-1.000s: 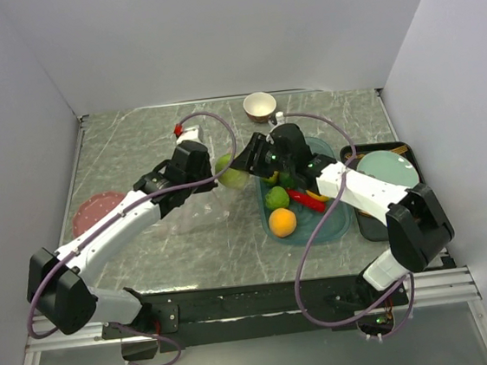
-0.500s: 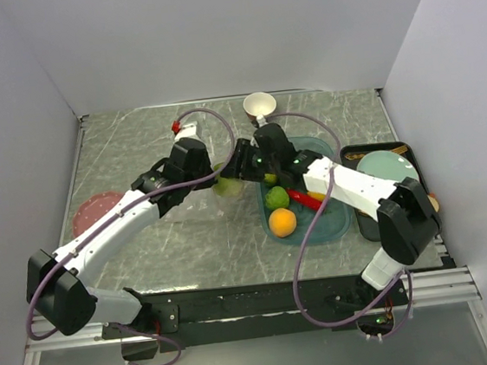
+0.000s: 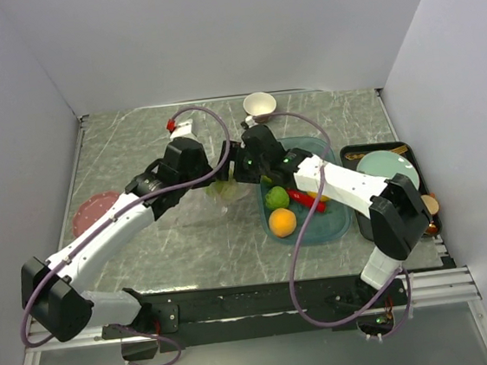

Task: Place the food in the zip-top bag and seal the zipper
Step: Place the fake vegetable in the zipper food storage bag.

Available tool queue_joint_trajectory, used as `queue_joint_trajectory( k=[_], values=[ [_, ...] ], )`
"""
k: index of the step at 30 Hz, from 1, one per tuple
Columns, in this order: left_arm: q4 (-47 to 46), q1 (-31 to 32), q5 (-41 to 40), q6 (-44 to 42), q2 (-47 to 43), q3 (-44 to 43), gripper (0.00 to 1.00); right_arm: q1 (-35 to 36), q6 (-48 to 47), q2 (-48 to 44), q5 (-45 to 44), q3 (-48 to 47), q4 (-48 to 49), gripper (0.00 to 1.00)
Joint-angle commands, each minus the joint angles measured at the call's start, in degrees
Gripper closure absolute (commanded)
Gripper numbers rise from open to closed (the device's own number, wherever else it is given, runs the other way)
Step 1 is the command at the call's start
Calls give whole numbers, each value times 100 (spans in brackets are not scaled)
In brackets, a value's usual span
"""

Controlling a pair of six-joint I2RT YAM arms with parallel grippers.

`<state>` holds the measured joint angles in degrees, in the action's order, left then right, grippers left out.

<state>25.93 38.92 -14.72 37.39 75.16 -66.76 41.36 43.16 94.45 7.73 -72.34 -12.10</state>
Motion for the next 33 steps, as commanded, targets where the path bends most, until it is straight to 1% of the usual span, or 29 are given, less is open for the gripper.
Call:
queue_joint_trajectory(
  k=[1, 6, 8, 11, 16, 18, 21, 23, 26, 33],
  values=[
    [-176, 2, -39, 58, -186, -30, 99, 30, -88, -621, -342, 26, 225, 18],
    [-124, -7, -136, 102, -238, -12, 99, 21, -176, -1016, -763, 79, -73, 15],
    [-141, -16, -180, 93, -273, 31, 99, 21, -211, -1252, -1036, 123, -161, 8],
    [-141, -33, -189, 102, -326, 49, 99, -32, -307, -1482, -1081, 255, -170, 1],
    [-194, -42, -154, 129, -361, 49, 99, -58, -282, -1491, -1106, 263, -311, 1],
    [-176, -42, -171, 129, -387, 23, 99, -58, -150, -1605, -1369, 342, -442, 1],
    [-107, -51, -259, 102, -440, -21, 99, -67, -36, -1816, -1528, 650, -591, 2],
    [-71, -60, -312, 93, -467, -47, 99, -93, 52, -1913, -1476, 896, -653, 6],
    [-62, -86, -365, 111, -563, -12, 99, -93, 201, -1966, -1318, 1195, -654, 9],
    [-89, -174, -233, 129, -625, -12, 99, -93, 404, -1773, -799, 1477, -5, 11]
  ],
)
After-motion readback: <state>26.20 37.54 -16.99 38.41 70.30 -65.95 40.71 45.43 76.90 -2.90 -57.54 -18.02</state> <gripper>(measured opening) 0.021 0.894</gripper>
